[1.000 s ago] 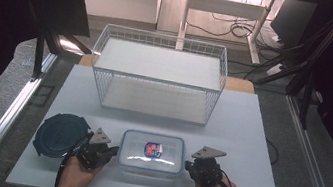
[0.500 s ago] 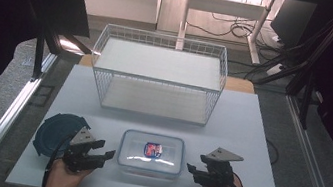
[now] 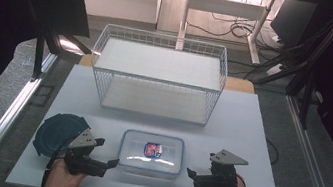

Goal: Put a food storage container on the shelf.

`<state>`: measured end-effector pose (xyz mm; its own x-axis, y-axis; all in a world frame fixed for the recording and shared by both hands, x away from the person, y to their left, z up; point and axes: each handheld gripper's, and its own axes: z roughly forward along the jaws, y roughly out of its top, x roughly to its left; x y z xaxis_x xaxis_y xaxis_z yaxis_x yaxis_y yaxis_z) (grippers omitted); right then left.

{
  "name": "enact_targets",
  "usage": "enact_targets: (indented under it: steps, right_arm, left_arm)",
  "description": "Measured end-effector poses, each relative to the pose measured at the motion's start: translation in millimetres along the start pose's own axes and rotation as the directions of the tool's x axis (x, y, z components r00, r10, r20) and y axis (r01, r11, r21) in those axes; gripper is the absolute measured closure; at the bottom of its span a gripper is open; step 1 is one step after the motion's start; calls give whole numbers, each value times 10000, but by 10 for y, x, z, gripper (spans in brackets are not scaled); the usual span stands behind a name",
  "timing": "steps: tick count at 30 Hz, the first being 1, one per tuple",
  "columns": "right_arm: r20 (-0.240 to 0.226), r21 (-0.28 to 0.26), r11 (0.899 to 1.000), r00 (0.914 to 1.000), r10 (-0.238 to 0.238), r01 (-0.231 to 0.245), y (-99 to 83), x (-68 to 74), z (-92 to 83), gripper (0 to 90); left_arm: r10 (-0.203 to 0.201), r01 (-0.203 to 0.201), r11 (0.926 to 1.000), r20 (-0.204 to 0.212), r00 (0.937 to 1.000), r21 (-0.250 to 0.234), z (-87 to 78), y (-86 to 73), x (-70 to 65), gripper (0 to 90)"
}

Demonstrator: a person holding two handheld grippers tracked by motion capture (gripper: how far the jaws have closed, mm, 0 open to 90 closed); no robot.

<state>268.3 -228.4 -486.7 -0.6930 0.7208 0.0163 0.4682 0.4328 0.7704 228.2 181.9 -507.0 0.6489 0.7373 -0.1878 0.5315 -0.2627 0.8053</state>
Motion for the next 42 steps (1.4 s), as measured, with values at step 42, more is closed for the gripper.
enact_targets:
  steps: [42]
  right_arm:
    - [-3649, 2312, 9464, 8817, 2992, -2254, 240, 23, 558, 26]
  left_arm:
    - [-2916, 2321, 9412, 2432, 9251, 2454, 591, 281, 134, 0]
